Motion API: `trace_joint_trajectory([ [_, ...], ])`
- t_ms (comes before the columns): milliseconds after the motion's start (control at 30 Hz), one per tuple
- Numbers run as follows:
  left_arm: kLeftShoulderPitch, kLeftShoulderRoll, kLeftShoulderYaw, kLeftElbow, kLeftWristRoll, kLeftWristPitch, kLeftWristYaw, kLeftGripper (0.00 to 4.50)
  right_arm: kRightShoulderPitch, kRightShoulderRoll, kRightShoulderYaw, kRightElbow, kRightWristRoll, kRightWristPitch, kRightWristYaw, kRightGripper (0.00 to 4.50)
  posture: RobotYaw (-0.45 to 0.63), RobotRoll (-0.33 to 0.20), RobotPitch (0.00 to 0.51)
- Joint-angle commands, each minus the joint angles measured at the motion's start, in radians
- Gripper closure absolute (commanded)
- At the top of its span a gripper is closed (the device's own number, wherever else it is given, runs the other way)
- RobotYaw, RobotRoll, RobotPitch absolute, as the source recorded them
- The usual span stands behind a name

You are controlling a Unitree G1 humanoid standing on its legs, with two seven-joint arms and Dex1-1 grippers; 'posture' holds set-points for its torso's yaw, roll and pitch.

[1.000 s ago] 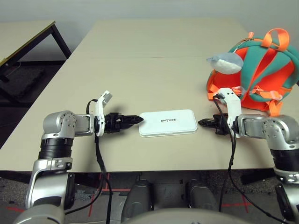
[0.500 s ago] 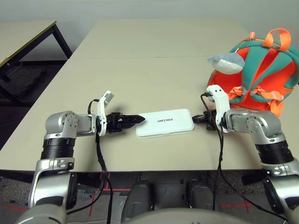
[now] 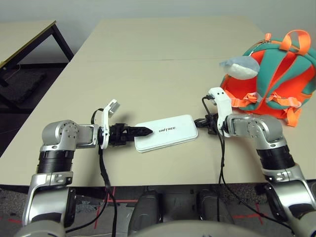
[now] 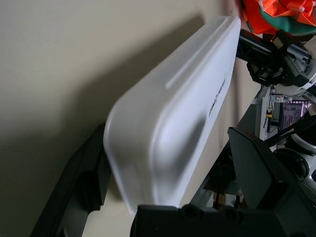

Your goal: Put the pencil case into the backpack and zip it.

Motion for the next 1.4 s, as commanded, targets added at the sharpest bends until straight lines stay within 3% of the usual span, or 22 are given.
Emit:
trace_joint_trajectory([
  [33,0.032,-0.025,-0.048,0.005,0.009,0.038,0.005,0.92,-0.009,0.024,0.007,0.003,-0.007,-0.004,0.01,4.5,0.06,0.0,0.068],
  [233,0.044,-0.007,-0.056,-0.02,-0.006,0.005,-0.047,2.63,-0.001,0.023,0.003,0.001,-0.015,-0.013,0.016,4.5,0.06,0.0,0.063],
  [300,0.047,-0.003,-0.057,-0.032,-0.005,-0.017,-0.059,3.01,0.003,0.014,0.0,-0.003,-0.022,-0.026,0.022,4.5,0.06,0.0,0.061],
  [367,0.046,0.002,-0.049,-0.046,-0.008,-0.025,-0.066,3.09,0.009,-0.003,-0.004,-0.02,-0.027,-0.036,0.03,4.5,0.06,0.0,0.061],
  [600,0.025,0.033,0.065,-0.168,-0.053,-0.001,-0.036,3.09,0.105,-0.125,-0.136,-0.341,0.031,0.019,0.026,2.3,0.06,0.0,0.074],
  [700,0.019,0.044,0.107,-0.192,-0.052,-0.012,-0.004,3.09,0.155,-0.166,-0.273,-0.519,0.085,0.126,0.001,1.4,0.05,0.0,0.075],
  [833,0.017,0.04,0.137,-0.179,-0.054,-0.023,0.019,3.09,0.179,-0.148,-0.477,-0.709,0.122,0.318,-0.045,0.13,-0.03,0.0,0.065],
  [867,0.012,0.039,0.134,-0.162,-0.044,-0.037,0.023,3.09,0.173,-0.134,-0.516,-0.75,0.118,0.362,-0.057,0.0,-0.06,0.0,0.064],
  [1067,-0.088,0.031,0.065,0.005,0.041,-0.153,0.028,3.09,0.226,-0.045,-0.624,-0.93,0.113,0.402,-0.153,0.0,-0.17,0.0,0.055],
  [1267,-0.286,0.027,-0.046,0.249,0.176,-0.316,-0.017,3.09,0.21,0.096,-0.607,-1.016,-0.045,0.372,-0.346,0.0,-0.24,0.0,0.041],
  [1400,-0.389,0.033,-0.108,0.387,0.247,-0.396,-0.082,3.09,0.224,0.121,-0.566,-0.979,-0.12,0.28,-0.404,0.0,-0.26,0.0,0.038],
])
